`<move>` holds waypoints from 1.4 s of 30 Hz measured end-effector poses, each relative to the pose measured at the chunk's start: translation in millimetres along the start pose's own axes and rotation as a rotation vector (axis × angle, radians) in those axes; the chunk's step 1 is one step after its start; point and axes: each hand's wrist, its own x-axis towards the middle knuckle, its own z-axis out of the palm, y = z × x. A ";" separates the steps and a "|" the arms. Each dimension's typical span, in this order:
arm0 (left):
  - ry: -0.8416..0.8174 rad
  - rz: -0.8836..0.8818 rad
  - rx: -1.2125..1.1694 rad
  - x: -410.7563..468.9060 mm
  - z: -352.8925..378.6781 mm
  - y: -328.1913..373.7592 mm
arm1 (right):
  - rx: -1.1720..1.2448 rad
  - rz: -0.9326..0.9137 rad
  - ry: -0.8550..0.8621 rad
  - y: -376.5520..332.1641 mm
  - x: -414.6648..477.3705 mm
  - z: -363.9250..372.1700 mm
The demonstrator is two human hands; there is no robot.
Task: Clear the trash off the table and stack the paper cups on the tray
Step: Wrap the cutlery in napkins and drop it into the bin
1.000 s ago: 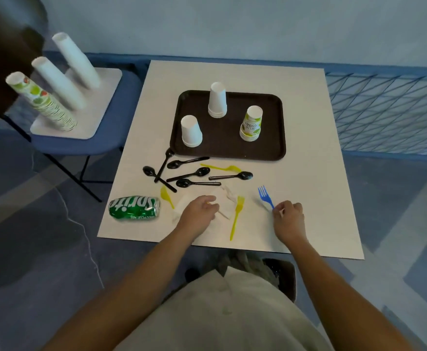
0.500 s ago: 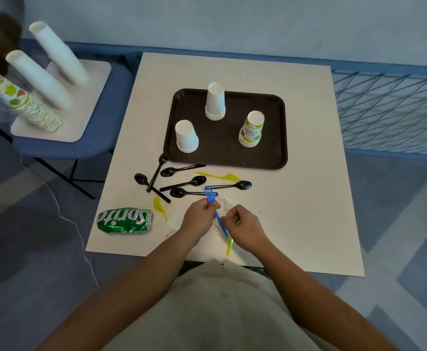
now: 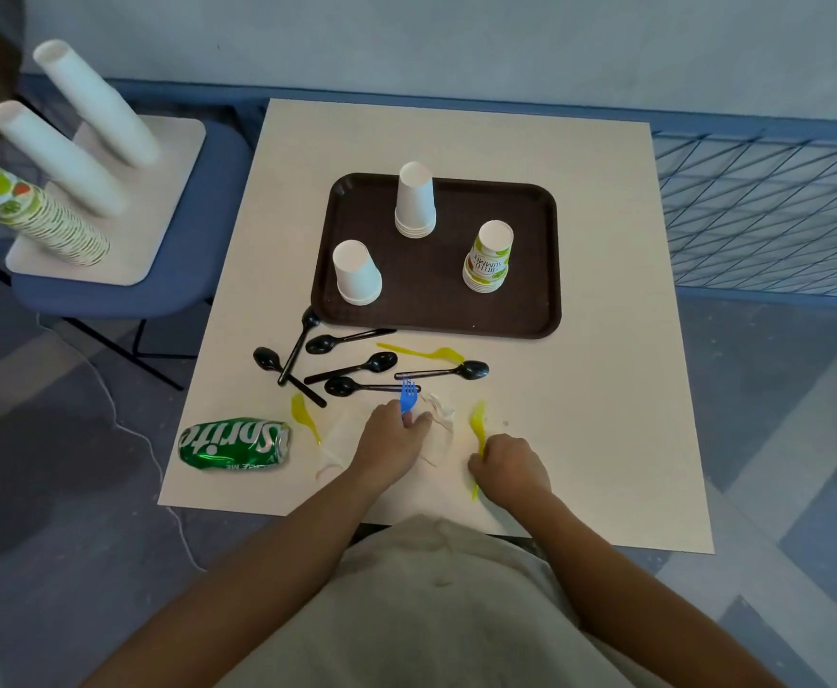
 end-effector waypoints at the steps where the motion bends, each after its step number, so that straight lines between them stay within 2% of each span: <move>1: 0.043 0.070 0.123 1.3 0.4 -1.6 | 0.043 0.004 0.014 1.5 1.4 -4.0; 5: 0.140 0.264 0.440 10.2 3.1 -3.3 | 0.244 -0.019 0.091 3.0 6.7 -14.1; 10: 0.145 0.266 0.705 17.5 7.2 0.1 | 0.362 -0.127 0.117 1.7 10.9 -19.3; 18: 0.146 0.268 0.761 21.0 9.4 3.6 | 0.451 -0.189 0.147 3.3 14.8 -19.3; 26: 0.053 0.189 0.360 28.9 1.2 12.6 | 0.497 -0.136 0.044 -2.3 25.5 -20.2; 32: 0.076 0.091 0.051 28.9 -11.0 17.9 | 0.720 -0.051 -0.021 -16.7 23.1 -37.0; 34: 0.085 0.054 -0.068 29.7 -12.9 18.0 | 0.772 -0.081 -0.030 -24.8 19.8 -42.1; 39: 0.102 0.002 -0.298 24.4 -22.4 26.4 | 0.614 -0.252 0.034 -44.9 13.6 -50.4; 42: 0.099 -0.041 -0.469 20.1 -30.9 30.8 | 0.780 -0.243 0.040 -51.9 13.8 -53.1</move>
